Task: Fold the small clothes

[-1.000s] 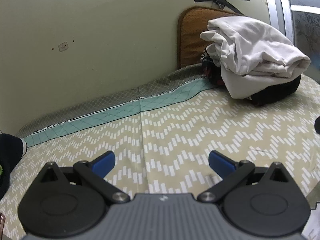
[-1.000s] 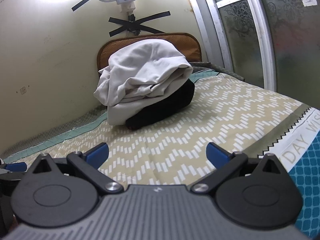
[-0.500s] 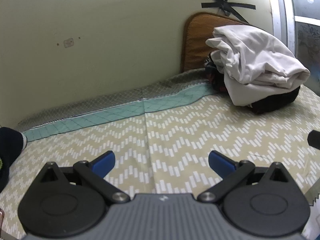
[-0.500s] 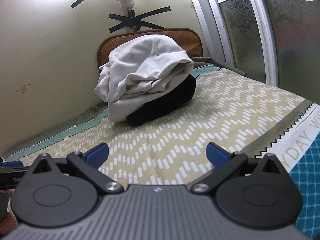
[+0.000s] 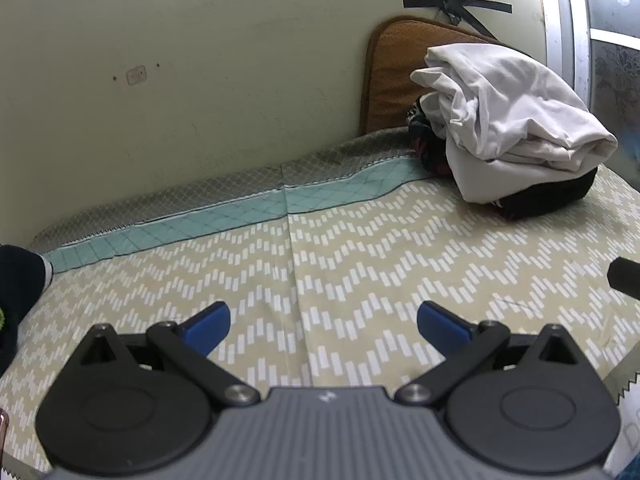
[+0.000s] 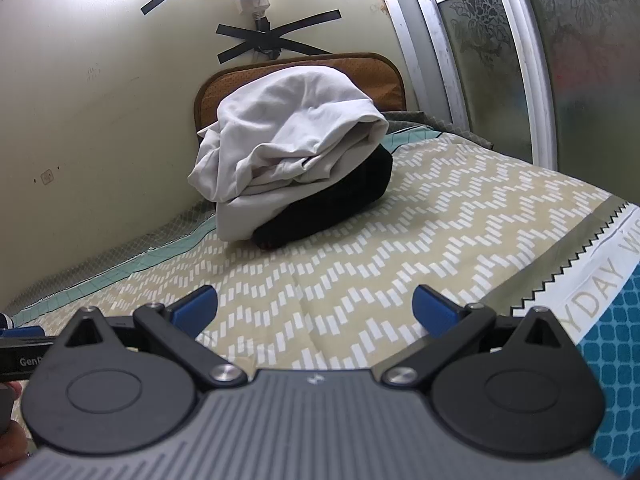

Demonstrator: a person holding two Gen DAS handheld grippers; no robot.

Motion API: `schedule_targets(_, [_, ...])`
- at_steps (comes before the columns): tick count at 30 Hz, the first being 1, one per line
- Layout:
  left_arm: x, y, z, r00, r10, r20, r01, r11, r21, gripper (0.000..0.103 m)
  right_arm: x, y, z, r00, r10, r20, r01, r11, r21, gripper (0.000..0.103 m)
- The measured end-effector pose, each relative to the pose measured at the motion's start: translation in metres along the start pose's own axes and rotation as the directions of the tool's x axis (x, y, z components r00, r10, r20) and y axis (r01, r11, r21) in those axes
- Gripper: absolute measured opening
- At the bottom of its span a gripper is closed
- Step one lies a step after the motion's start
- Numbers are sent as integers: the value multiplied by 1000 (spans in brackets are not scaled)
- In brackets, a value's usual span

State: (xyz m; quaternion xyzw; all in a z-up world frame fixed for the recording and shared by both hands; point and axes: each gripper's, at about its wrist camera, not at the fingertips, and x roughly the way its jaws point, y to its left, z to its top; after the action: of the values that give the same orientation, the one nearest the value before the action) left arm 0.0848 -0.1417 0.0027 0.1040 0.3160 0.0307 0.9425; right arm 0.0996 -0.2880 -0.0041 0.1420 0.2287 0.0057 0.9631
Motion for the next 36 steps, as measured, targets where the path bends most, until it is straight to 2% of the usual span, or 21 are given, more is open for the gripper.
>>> schedule_targets(36, [7,-1,-4,999,18,-32,-17,1000,25,103,2,2,-1,1000,9,-15,-9,1000,-2,103])
